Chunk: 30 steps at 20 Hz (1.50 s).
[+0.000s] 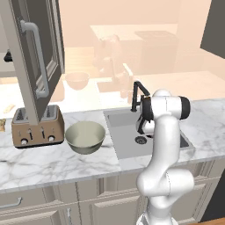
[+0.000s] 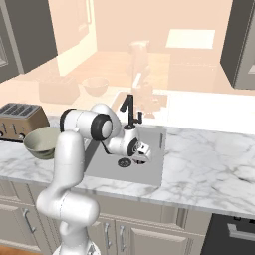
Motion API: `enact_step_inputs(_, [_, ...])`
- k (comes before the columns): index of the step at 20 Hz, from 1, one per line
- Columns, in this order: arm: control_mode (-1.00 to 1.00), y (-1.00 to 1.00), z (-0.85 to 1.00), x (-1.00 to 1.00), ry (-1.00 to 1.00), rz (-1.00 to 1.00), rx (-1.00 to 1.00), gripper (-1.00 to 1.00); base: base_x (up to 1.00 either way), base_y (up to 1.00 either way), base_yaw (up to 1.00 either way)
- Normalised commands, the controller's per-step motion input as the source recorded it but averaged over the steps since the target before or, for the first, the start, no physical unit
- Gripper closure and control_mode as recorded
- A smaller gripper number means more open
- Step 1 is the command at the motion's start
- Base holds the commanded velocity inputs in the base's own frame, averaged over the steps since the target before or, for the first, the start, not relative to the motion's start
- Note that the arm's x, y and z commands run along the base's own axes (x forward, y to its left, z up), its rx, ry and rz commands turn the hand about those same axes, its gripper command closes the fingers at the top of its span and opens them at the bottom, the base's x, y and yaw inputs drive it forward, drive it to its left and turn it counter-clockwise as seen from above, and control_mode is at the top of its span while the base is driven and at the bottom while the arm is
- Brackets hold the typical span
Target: Pick the mug and place it in the sink. Pick the bowl and place it in the open cabinet and then close the cabinet.
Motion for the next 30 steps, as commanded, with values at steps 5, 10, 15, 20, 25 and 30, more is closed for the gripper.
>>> enact_step_inputs(5, [-1.0,0.0,-0.35,0.15,0.0,-0.09,0.0,1.0,0.0,0.0,0.0])
enact_step_inputs(10, [-1.0,0.0,-0.34,0.13,0.0,-0.09,0.0,1.0,0.0,0.0,0.0])
enact_step_inputs(15, [-1.0,0.0,-0.32,0.14,0.03,-0.07,0.0,1.0,0.0,0.0,0.0])
enact_step_inputs(20, [-1.0,0.08,-0.23,0.1,0.11,-0.03,0.0,1.0,0.0,0.0,0.0])
enact_step_inputs(25, [-1.0,0.06,-0.01,0.0,0.0,0.0,0.0,-1.0,0.0,0.0,0.0])
enact_step_inputs(30, [-1.0,0.03,0.0,0.0,0.0,0.0,0.0,-1.0,0.0,0.0,0.0])
